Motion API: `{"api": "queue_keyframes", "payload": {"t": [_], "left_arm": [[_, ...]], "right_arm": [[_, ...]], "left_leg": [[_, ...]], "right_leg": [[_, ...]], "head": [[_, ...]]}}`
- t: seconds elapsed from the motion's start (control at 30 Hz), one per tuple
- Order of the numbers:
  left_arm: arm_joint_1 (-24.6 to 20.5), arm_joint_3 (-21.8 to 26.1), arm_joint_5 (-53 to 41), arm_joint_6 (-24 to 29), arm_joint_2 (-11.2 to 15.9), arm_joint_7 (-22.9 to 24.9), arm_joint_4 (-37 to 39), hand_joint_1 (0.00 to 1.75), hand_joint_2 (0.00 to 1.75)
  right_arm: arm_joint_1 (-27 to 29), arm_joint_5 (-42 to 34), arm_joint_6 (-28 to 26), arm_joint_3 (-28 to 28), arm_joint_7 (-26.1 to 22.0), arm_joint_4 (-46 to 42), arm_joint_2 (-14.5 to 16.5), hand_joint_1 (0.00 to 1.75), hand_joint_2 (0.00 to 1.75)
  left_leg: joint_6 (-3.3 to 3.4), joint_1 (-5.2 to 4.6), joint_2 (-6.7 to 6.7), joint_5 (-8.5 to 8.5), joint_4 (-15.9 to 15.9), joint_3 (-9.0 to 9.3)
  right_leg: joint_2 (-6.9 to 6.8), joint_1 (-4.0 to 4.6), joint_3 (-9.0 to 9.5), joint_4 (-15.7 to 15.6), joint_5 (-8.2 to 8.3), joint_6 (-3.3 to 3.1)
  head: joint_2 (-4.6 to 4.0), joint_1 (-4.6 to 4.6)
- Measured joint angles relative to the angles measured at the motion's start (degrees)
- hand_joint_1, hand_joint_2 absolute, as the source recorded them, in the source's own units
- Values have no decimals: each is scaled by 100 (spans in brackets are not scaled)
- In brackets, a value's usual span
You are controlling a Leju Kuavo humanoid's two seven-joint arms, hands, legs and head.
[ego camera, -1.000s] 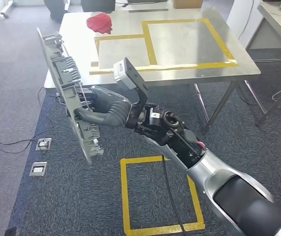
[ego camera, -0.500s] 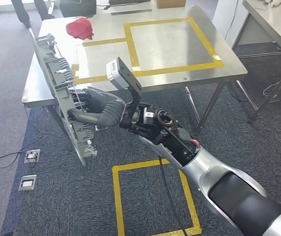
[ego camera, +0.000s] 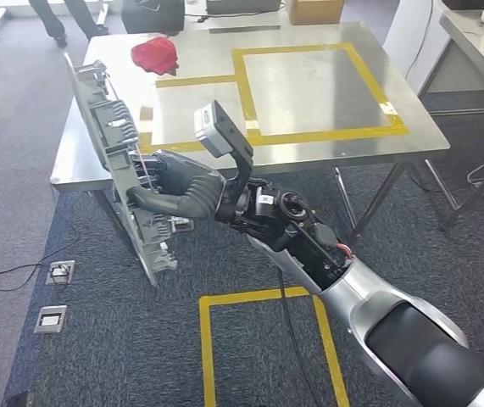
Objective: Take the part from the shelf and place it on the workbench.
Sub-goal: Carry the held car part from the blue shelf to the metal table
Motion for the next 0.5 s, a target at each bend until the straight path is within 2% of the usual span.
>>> {"api": "queue_keyframes", "payload": {"t": [0.03, 0.07, 0.13, 0.2, 0.23, 0.27, 0.33, 0.37, 0.4, 0.43, 0.47, 0.5], "left_arm": [[-5, 0, -8, 0, -3, 5, 0, 0, 175], [-10, 0, -16, 0, -7, 12, 0, 0, 175], [-21, 0, -33, 0, -14, 26, -1, 0, 175], [-43, 0, -42, 0, -22, 36, 0, 0, 175], [-57, 0, -43, 0, -24, 38, 1, 0, 175], [-63, 0, -43, 0, -27, 38, 1, 0, 175], [-49, 0, -42, 0, -25, 38, 1, 0, 175], [-37, 0, -41, 0, -23, 38, 1, 0, 175], [-30, 0, -40, 0, -23, 38, 1, 0, 175], [-27, 0, -40, 0, -22, 38, 1, 0, 175], [-27, 0, -40, 1, -21, 38, 1, 0, 175], [-29, 0, -39, 2, -16, 38, 1, 0, 175]], "right_arm": [[-6, 0, -10, 0, -8, 3, -3, 175, 175], [-9, 0, -21, -1, -16, 7, -7, 175, 175], [-12, -1, -39, -4, -22, 3, -14, 175, 175], [-20, -3, -55, -9, -14, -18, -18, 175, 175], [-30, -5, -61, -10, -8, -29, -18, 175, 175], [-35, -6, -69, -10, -1, -35, -18, 175, 175], [-23, -6, -81, -9, 8, -37, -19, 175, 175], [-6, -4, -86, -9, 12, -37, -20, 175, 175], [9, -2, -86, -8, 14, -37, -20, 175, 175], [20, 1, -85, -7, 16, -37, -20, 175, 175], [24, 10, -84, -5, 16, -38, -20, 175, 175], [23, 22, -84, -5, 12, -38, -20, 175, 175]], "left_leg": [[-38, 2, 0, -34, 9, 21], [-76, -2, 1, -59, 22, 32], [-153, -8, 7, -91, 59, 42], [-202, 5, 17, -161, 242, -14], [-217, 13, 21, -252, 491, -145], [-226, 14, 22, -372, 848, -352], [-246, 9, 20, -607, 1595, -856], [-243, 6, 20, -616, 1765, -1026], [-229, 5, 20, -511, 1720, -1089], [-204, 2, 20, -304, 1467, -1039], [-172, -4, 20, -29, 1067, -906], [-138, -21, 22, 177, 674, -762]], "right_leg": [[-8, 12, 103, -298, 99, -25], [-11, 28, 148, -449, 114, -70], [-5, 51, 214, -519, 74, -190], [8, 46, 280, -530, 73, -272], [15, 42, 317, -547, 61, -302], [17, 45, 341, -552, 43, -330], [30, 65, 374, -551, -3, -379], [42, 77, 398, -550, -29, -391], [56, 87, 431, -549, -60, -396], [65, 94, 475, -548, -94, -393], [70, 100, 525, -548, -134, -385], [73, 108, 570, -544, -173, -371]], "head": [[0, 29], [0, 45], [0, 40], [0, -11], [0, -33], [0, -64], [0, -119], [0, -140], [0, -155], [0, -168], [0, -182], [0, -195]]}}
